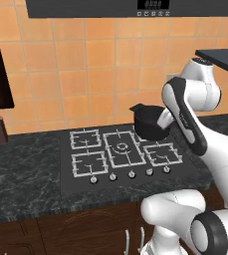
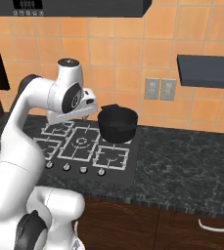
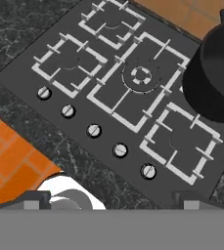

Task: Turn off the rear right burner of the stove.

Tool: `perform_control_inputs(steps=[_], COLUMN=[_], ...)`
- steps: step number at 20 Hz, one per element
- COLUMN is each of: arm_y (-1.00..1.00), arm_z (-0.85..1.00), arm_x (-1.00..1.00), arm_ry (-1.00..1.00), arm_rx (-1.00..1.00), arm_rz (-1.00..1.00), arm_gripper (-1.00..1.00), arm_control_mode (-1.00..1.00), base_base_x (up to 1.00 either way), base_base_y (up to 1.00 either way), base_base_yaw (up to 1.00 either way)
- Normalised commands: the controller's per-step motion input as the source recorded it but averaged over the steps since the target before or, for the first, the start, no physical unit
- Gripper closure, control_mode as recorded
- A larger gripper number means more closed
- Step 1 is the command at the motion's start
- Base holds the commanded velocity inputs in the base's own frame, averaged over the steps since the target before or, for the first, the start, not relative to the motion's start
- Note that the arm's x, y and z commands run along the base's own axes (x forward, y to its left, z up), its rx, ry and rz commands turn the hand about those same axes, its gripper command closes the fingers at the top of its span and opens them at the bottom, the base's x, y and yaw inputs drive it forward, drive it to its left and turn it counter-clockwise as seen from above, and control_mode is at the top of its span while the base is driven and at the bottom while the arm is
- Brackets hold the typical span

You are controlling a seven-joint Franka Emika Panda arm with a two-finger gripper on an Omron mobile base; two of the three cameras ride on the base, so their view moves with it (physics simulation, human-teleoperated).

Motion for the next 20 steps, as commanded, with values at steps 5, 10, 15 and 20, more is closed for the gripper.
perform_control_inputs(steps=[5,10,15,20], arm_y=[-0.07,0.0,0.0,0.02], arm_z=[-0.16,-0.19,-0.29,-0.29], arm_x=[-0.16,-0.23,-0.24,-0.09], arm_ry=[0.0,0.0,0.0,0.0], arm_rx=[-0.03,-0.02,-0.07,-0.08], arm_rz=[0.47,0.51,0.52,0.45], arm_gripper=[-1.0,-1.0,-1.0,-1.0], arm_control_mode=[-1.0,-1.0,-1.0,-1.0], base_base_x=[0.0,0.0,0.0,0.0], base_base_y=[0.0,0.0,0.0,0.0], base_base_yaw=[0.0,0.0,0.0,0.0])
